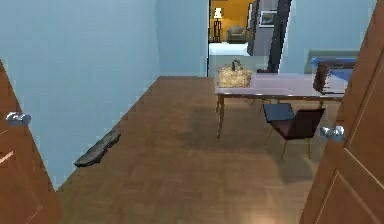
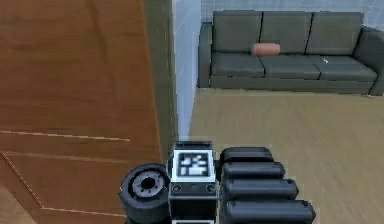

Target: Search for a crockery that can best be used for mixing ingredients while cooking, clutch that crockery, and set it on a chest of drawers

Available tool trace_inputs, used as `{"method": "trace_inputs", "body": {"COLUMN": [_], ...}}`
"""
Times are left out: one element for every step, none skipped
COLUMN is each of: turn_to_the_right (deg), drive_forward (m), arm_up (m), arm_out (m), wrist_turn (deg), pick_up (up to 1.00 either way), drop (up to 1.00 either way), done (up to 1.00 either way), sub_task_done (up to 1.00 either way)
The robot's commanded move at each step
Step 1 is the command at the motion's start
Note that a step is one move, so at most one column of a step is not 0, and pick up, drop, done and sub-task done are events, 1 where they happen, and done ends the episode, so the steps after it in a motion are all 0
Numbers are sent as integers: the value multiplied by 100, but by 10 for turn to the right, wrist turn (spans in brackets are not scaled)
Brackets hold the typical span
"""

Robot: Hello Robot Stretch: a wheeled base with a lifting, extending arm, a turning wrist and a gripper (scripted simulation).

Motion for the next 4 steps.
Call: {"method": "trace_inputs", "body": {"turn_to_the_right": [0, -30, 0, 450], "drive_forward": [100, 0, 30, 0], "arm_up": [0, 0, 0, 0], "arm_out": [0, 0, 0, 0], "wrist_turn": [0, 0, 0, 0], "pick_up": [0, 0, 0, 0], "drop": [0, 0, 0, 0], "done": [0, 0, 0, 0], "sub_task_done": [0, 0, 0, 0]}}
